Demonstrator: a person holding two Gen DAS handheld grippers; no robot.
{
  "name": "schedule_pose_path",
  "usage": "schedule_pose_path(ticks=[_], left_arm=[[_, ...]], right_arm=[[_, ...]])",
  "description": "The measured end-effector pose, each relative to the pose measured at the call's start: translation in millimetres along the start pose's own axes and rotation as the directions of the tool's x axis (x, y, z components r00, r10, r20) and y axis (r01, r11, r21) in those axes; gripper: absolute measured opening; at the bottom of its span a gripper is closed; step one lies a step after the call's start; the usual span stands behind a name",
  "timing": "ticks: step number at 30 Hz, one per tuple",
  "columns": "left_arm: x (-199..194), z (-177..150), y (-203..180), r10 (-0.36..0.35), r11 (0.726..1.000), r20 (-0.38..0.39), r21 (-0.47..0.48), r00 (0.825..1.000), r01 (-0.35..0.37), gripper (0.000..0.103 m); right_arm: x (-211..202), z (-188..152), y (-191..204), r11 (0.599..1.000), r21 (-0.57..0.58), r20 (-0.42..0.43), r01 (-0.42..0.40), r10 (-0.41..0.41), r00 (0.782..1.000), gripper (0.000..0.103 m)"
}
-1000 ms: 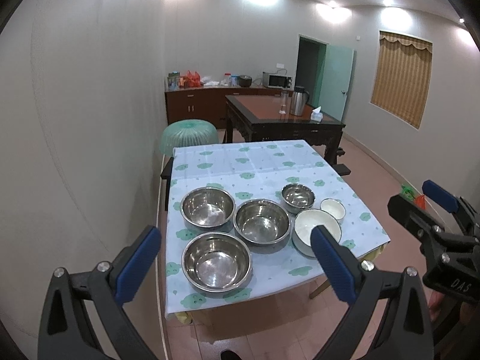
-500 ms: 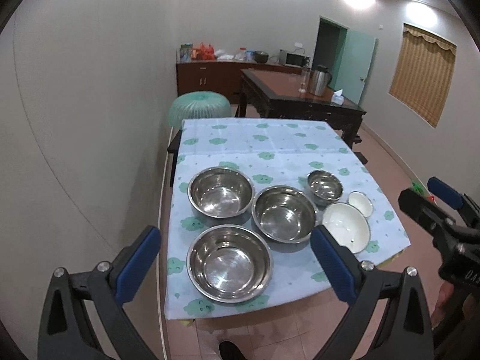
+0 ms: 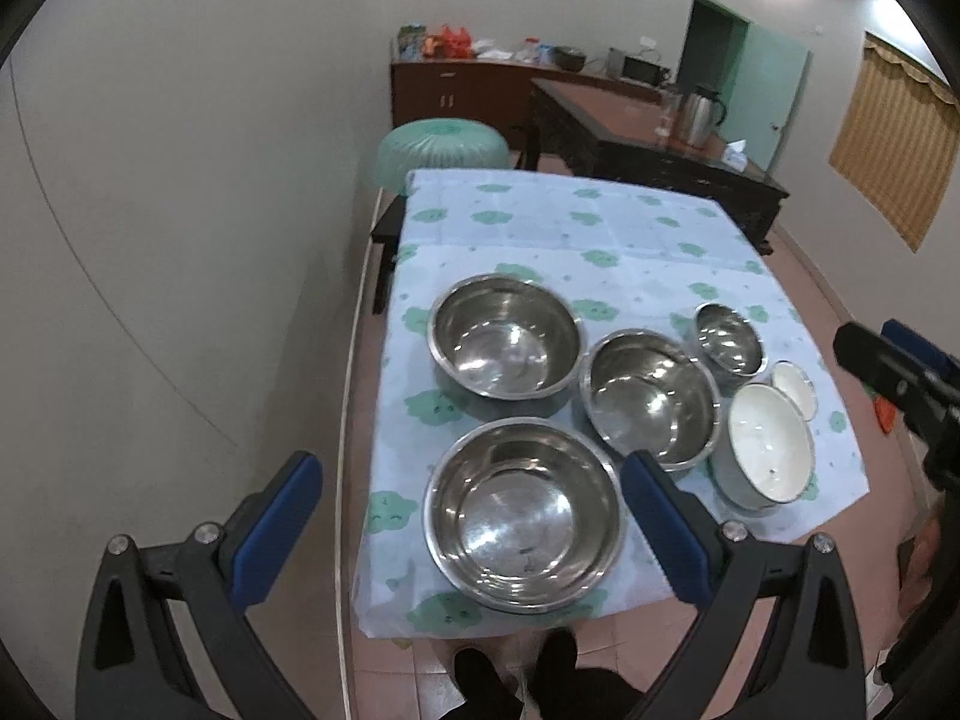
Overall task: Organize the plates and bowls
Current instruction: 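Move the left tool toward a large steel bowl while the right tool approaches another steel bowl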
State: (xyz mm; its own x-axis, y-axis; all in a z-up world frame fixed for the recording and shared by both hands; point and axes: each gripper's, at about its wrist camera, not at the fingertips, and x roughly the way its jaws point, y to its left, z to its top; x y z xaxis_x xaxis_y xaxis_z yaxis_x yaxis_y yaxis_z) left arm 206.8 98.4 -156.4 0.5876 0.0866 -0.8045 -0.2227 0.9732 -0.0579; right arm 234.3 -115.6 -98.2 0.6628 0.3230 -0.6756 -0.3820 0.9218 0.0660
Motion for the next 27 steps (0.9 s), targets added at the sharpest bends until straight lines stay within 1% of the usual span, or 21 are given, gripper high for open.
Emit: schedule_pose_path(ticks=[7, 15, 20, 23, 25, 27], left_arm=[[32, 12, 8, 0.060, 0.997, -0.037, -0.039, 0.998, -0.061, 0.101], [71, 36, 17, 0.090, 0.990, -0.103, -0.103, 0.991, -0.101, 0.101], [105, 49, 15, 0.104, 0.985, -0.153, -0.120, 0.983, -0.123, 0.101], [126, 52, 15, 0.114, 0.982, -0.193, -0.124, 0.975, -0.139, 0.100], [142, 56, 16, 0.110, 0.982, -0.210, -0.130, 0.972, -0.139, 0.100], [154, 58, 16, 0.135, 0.978, -0.234, -0.126, 0.963, -0.168, 0.100]], right_arm=[[46, 11, 4, 0.998, -0.043, -0.052, -0.047, 0.045, 0.998, 0.102], [114, 32, -4, 0.991, -0.060, -0.131, -0.116, 0.108, 0.986, 0.102], [167, 39, -16, 0.989, -0.062, -0.207, -0.135, 0.119, 0.971, 0.102], [199, 40, -26, 0.987, -0.032, -0.259, -0.155, 0.142, 0.955, 0.102], [219, 40, -30, 0.988, -0.031, -0.294, -0.150, 0.135, 0.946, 0.102], [234, 40, -32, 0.988, -0.040, -0.318, -0.146, 0.126, 0.940, 0.102]])
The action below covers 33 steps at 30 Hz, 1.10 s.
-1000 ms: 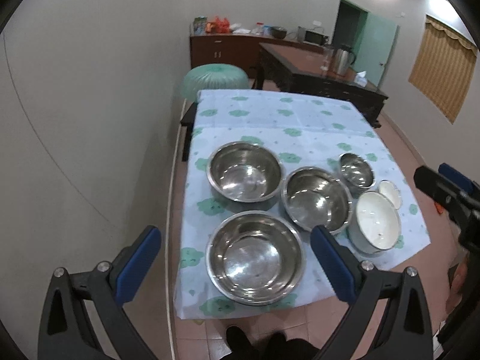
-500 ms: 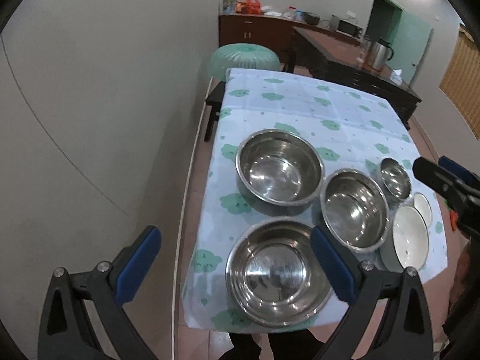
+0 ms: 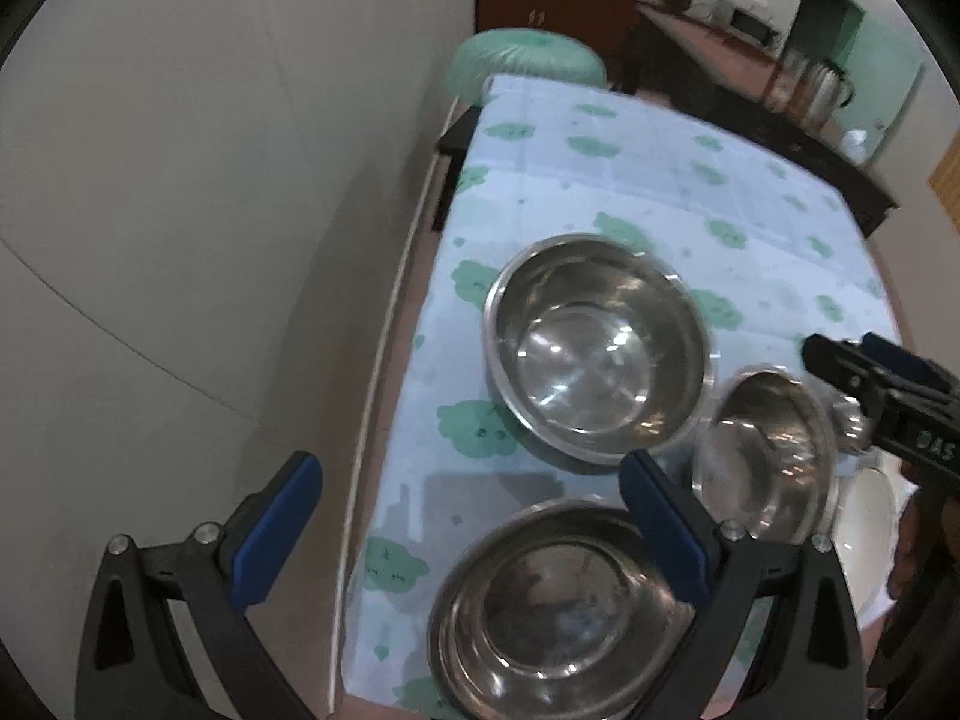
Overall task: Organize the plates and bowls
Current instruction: 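Move the left tool toward a large steel bowl while the right tool approaches another steel bowl, then close the left tool on a large steel bowl rim while the right tool grips another bowl rim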
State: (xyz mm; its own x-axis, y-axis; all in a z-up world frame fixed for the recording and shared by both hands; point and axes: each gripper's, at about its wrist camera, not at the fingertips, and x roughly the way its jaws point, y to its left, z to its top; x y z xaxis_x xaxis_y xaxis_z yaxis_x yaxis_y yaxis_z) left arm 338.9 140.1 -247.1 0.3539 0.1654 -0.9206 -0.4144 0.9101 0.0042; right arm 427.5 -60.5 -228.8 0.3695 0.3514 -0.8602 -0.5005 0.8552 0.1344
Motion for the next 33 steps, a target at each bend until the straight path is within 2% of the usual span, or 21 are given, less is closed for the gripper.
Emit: schedule_pose_path(ticks=[3, 13, 17, 19, 21, 24, 28, 31, 33], left_arm=[[18, 9, -3, 0.012, 1.000, -0.032, -0.009, 0.999, -0.012, 0.099], [61, 29, -3, 0.068, 0.997, -0.086, -0.030, 0.994, -0.071, 0.097], [76, 34, 3, 0.050, 0.996, -0.123, -0.064, 0.991, -0.059, 0.093], [79, 34, 3, 0.048, 0.996, -0.134, -0.066, 0.990, -0.057, 0.093], [84, 36, 3, 0.046, 0.996, -0.139, -0.064, 0.989, -0.055, 0.089], [90, 37, 1, 0.039, 0.997, -0.156, -0.064, 0.987, -0.049, 0.084], [95, 40, -1, 0.034, 0.997, -0.165, -0.058, 0.986, -0.044, 0.078], [100, 40, -3, 0.037, 0.997, -0.176, -0.060, 0.984, -0.048, 0.076], [102, 40, -4, 0.037, 0.997, -0.181, -0.061, 0.983, -0.049, 0.069]], right_arm=[[21, 8, -4, 1.000, -0.023, -0.036, 0.008, -0.009, 0.999, 0.102], [70, 32, 3, 0.994, -0.096, -0.099, -0.046, 0.037, 0.994, 0.102], [85, 38, 5, 0.993, -0.112, -0.114, -0.049, 0.037, 0.993, 0.102], [93, 41, 4, 0.992, -0.109, -0.127, -0.064, 0.050, 0.991, 0.098], [101, 42, 4, 0.991, -0.109, -0.144, -0.073, 0.057, 0.988, 0.088], [111, 42, 3, 0.990, -0.105, -0.168, -0.089, 0.071, 0.983, 0.078], [119, 41, 3, 0.989, -0.105, -0.190, -0.101, 0.080, 0.979, 0.075], [124, 40, 2, 0.988, -0.103, -0.206, -0.112, 0.089, 0.974, 0.067], [126, 40, 3, 0.988, -0.106, -0.213, -0.116, 0.091, 0.973, 0.065]])
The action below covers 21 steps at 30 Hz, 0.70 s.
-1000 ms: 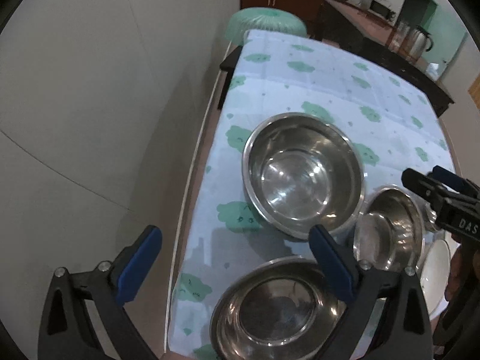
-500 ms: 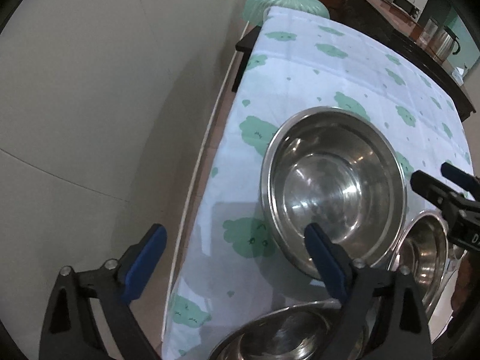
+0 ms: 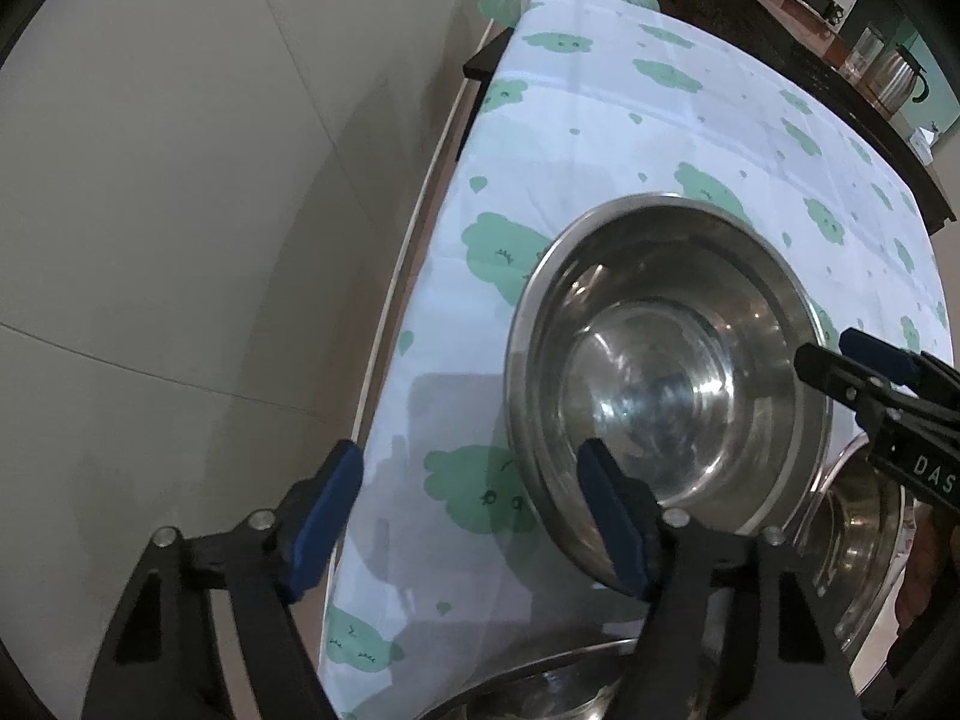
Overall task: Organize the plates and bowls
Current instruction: 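Close the left tool on a large steel bowl rim while the right tool grips another bowl rim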
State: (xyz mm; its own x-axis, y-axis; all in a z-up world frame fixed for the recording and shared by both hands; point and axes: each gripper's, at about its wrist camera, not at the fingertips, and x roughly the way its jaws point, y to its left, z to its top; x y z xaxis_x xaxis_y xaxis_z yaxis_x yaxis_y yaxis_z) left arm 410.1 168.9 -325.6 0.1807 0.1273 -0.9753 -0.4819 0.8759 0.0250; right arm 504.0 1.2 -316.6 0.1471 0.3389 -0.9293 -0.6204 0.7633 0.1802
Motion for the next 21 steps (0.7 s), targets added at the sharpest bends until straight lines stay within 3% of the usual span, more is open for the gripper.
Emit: schedule_pose_path(ticks=[3, 10, 15, 21], left_arm=[[4, 0, -1, -0.001, 1.000, -0.011, 0.000, 1.000, 0.001, 0.060], [11, -1, -2, -0.011, 1.000, -0.026, -0.003, 1.000, 0.011, 0.054], [14, 2, -9, -0.033, 0.999, -0.030, 0.012, 0.999, 0.033, 0.035], [13, 2, -18, -0.041, 0.999, -0.026, 0.034, 0.999, 0.042, 0.016]], right_arm=[[2, 1, 1, 1.000, -0.004, -0.006, -0.006, 0.006, 1.000, 0.059], [8, 3, 5, 0.999, -0.015, -0.032, -0.029, 0.029, 0.999, 0.044], [15, 1, 7, 0.999, -0.020, -0.060, -0.050, 0.049, 0.997, 0.027], [16, 1, 7, 0.998, -0.026, -0.068, -0.060, 0.058, 0.996, 0.021]])
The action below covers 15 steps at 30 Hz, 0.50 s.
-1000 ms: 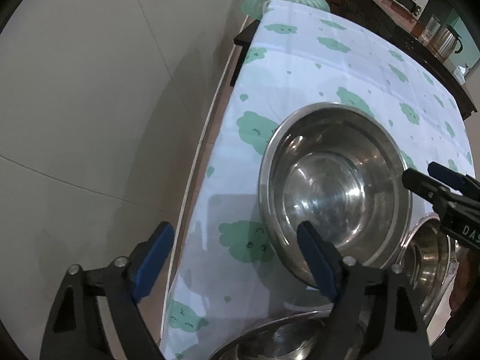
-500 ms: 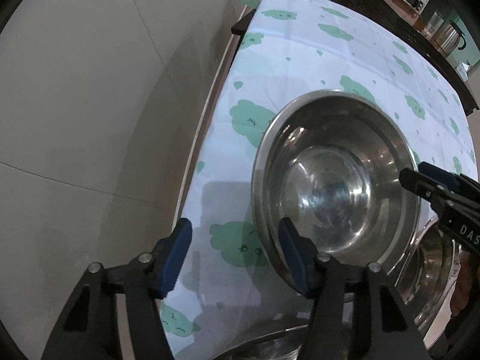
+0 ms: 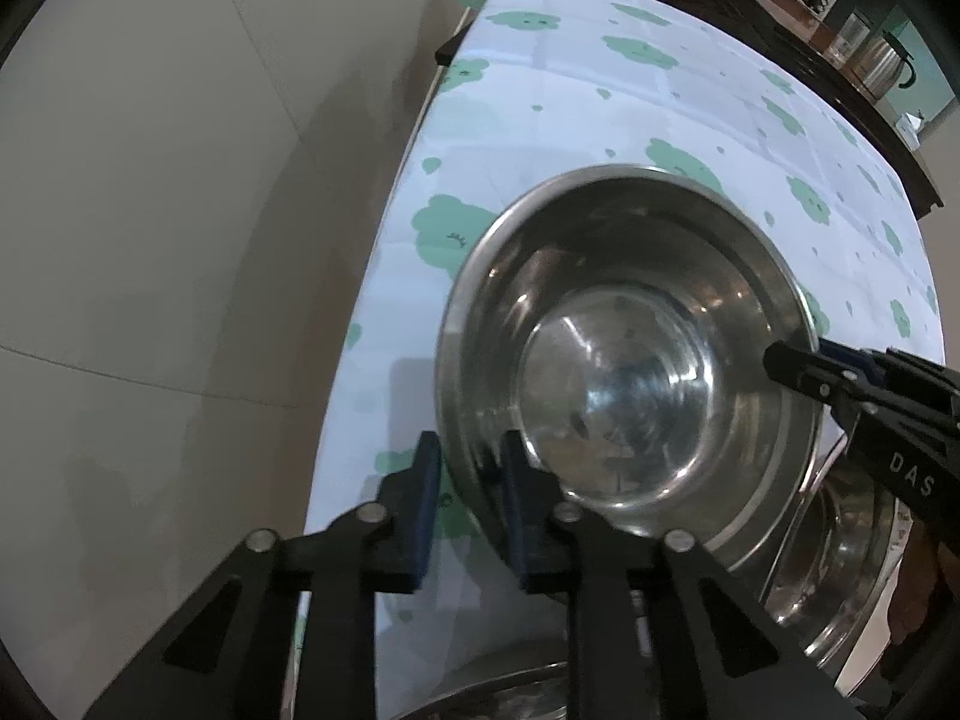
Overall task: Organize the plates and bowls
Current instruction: 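Close the left tool on a large steel bowl rim while the right tool grips another bowl rim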
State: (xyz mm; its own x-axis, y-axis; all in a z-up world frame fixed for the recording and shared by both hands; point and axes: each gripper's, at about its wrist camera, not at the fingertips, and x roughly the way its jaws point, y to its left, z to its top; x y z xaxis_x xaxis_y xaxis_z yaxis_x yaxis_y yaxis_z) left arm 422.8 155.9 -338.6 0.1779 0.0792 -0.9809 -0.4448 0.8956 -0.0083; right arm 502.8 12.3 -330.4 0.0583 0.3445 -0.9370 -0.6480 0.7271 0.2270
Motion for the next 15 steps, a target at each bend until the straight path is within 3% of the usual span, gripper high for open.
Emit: schedule_pose_path(ticks=[15], left_arm=[[-2.0, -1.2, -0.7, 0.022, 1.000, 0.011, -0.002, 1.000, -0.022, 0.015]], right_arm=[[-3.1, -3.6, 2.6, 1.000, -0.001, 0.000, -0.009, 0.009, 1.000, 0.018]])
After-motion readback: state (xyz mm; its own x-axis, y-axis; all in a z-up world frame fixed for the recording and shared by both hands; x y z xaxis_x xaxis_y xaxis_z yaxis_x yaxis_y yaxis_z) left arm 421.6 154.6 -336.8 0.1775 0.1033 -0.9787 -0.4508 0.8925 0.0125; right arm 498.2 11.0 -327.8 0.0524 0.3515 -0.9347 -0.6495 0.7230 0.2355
